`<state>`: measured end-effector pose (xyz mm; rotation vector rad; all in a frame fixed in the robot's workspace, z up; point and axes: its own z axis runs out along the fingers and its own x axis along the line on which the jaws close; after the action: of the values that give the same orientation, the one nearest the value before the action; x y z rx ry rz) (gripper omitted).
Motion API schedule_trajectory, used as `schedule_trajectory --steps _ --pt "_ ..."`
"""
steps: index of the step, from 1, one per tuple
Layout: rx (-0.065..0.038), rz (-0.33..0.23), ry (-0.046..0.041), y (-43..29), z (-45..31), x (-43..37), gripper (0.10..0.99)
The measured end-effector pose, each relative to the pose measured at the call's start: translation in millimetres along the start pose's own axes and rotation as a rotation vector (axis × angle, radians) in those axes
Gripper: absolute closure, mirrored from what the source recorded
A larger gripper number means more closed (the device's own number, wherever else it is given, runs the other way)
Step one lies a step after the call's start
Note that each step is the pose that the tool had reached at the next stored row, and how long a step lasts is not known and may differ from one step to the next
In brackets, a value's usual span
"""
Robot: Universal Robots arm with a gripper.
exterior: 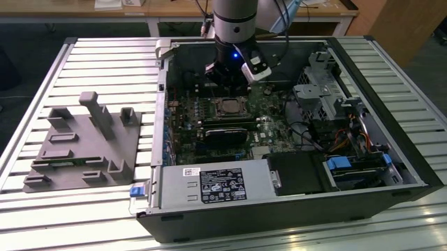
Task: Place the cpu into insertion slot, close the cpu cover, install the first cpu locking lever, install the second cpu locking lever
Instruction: 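Install the first cpu locking lever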
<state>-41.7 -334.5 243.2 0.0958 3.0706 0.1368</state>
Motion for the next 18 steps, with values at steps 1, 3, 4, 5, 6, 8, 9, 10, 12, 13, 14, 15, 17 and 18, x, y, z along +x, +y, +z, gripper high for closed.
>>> schedule_trajectory --steps 1,3,4,5,6,8,9,10,12,13,14,15,17,18 --pt "0.0 0.0 0.0 0.0 0.0 0.0 0.98" --pt "0.0 0.0 0.0 0.0 0.0 0.3 0.98" --pt "0.0 0.0 0.0 -0.1 0.0 1.2 0.98" --pt "0.0 0.0 0.0002 -0.3 -0.2 3.0 0.98" --pt "0.0 0.0 0.0002 -0.4 -0.4 5.8 0.98" --pt "0.0 0.0 -0.0002 -0.8 -0.7 12.8 0.98" --pt "0.0 0.0 -0.0005 -1.1 -1.0 16.7 0.98" --pt "0.0 0.0 -0.0011 -1.3 -1.3 21.5 0.98" --pt "0.0 0.0 -0.0022 -1.8 -1.8 29.5 0.98" --pt "0.0 0.0 -0.0028 -2.0 -2.1 33.1 0.98" --pt "0.0 0.0 -0.0033 -2.2 -2.3 36.4 0.98" --pt "0.0 0.0 -0.0036 -2.4 -2.5 39.3 0.98" --pt "0.0 0.0 -0.0042 -2.7 -2.9 44.5 0.98" --pt "0.0 0.0 -0.0044 -2.8 -3.0 46.7 0.98"
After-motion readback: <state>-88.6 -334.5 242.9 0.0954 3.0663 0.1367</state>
